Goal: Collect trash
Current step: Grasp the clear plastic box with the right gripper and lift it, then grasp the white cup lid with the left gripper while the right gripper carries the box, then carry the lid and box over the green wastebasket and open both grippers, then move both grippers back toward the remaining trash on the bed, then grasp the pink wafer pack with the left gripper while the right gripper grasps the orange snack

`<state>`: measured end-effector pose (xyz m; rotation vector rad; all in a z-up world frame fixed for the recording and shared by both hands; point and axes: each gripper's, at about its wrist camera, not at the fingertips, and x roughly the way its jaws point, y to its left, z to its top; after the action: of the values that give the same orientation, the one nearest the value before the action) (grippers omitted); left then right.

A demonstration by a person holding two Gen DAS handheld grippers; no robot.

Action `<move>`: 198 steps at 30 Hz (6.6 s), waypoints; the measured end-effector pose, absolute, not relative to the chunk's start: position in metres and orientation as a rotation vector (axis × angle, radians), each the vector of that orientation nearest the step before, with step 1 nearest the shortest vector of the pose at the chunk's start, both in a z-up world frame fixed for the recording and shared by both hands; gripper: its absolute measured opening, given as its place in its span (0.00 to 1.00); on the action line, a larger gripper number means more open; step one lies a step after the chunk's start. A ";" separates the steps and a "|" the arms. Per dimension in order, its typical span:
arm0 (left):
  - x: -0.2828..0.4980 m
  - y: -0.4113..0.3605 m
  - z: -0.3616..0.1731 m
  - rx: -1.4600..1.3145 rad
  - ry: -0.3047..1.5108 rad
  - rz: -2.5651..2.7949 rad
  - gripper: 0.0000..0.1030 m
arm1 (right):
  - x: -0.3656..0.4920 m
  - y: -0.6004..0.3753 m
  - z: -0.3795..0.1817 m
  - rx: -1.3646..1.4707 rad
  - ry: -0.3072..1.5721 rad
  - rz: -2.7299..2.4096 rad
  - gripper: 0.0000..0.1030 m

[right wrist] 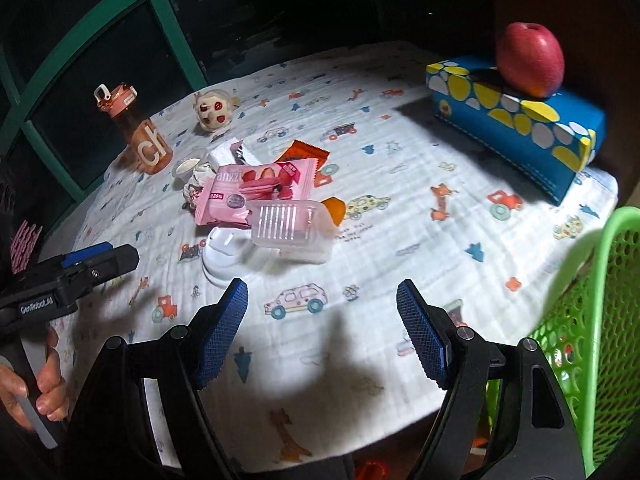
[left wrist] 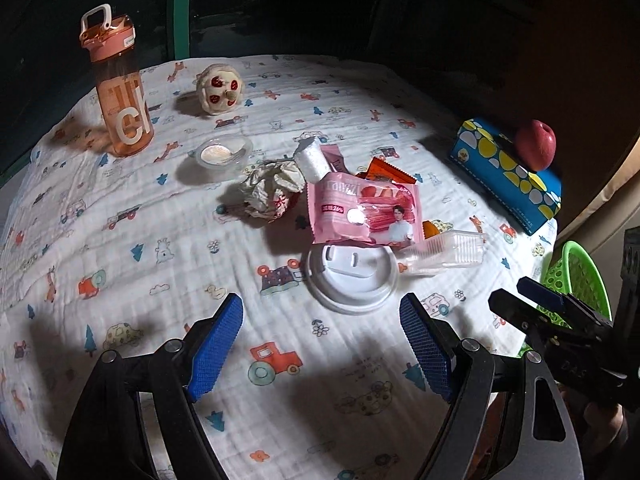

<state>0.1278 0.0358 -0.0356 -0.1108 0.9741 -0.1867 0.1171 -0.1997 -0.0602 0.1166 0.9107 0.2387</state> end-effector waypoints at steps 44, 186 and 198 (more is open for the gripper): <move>0.195 -0.024 -0.106 0.003 1.091 -0.278 0.86 | 0.108 -0.230 -0.057 0.130 0.903 0.200 0.45; 0.230 0.003 -0.101 -0.085 1.075 -0.251 0.80 | 0.073 -0.273 -0.038 0.169 0.871 0.128 0.69; 0.239 0.002 -0.114 -0.117 1.083 -0.283 0.42 | 0.106 -0.254 -0.056 0.148 0.919 0.157 0.69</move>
<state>0.2394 0.0015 -0.1145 -0.1168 1.0828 -0.2833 0.1059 -0.2542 -0.0563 0.1478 0.9194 0.1572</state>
